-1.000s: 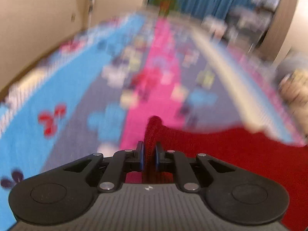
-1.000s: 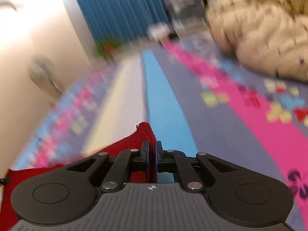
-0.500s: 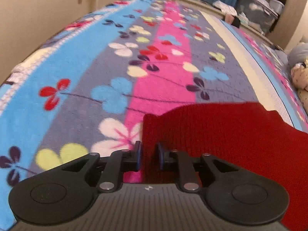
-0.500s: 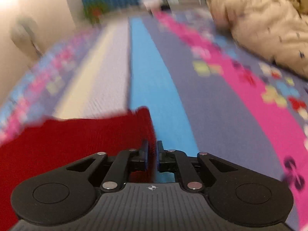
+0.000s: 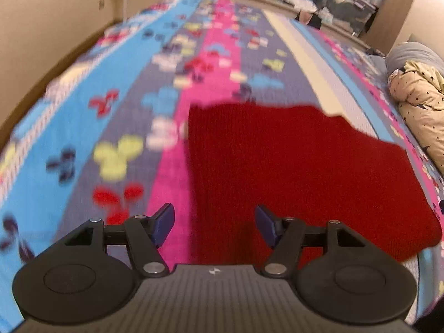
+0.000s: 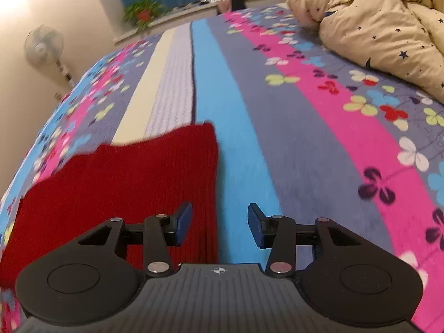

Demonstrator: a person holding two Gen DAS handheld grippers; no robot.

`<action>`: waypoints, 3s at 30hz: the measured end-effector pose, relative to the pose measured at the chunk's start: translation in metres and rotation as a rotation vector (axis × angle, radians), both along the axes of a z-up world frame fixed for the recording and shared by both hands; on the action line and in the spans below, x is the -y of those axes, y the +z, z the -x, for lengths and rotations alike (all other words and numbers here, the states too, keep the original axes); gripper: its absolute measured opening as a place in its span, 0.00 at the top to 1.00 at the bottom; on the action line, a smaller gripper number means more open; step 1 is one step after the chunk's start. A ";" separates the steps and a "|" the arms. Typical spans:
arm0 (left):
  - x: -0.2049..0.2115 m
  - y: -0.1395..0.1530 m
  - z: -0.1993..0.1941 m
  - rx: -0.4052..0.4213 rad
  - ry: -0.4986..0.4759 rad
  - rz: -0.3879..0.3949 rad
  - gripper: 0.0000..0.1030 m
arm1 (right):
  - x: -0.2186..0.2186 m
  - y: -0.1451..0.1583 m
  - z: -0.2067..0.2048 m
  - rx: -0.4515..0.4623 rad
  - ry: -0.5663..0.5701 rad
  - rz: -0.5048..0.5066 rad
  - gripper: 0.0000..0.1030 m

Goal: Fold small clothes

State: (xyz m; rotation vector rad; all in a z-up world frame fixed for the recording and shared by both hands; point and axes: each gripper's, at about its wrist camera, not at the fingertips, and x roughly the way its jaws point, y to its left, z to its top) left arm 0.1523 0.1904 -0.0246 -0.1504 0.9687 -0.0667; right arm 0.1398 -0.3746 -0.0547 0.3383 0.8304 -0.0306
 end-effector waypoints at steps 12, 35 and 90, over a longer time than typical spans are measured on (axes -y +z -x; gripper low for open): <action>-0.021 -0.021 0.017 -0.107 0.010 0.196 0.56 | -0.014 -0.018 0.033 -0.109 0.119 -0.028 0.44; -0.002 -0.006 0.027 -0.010 -0.019 -0.060 0.70 | -0.013 -0.013 0.048 -0.114 0.120 0.046 0.71; 0.011 -0.001 0.073 0.051 0.183 -0.036 0.51 | -0.025 -0.006 0.045 -0.041 0.162 0.243 0.51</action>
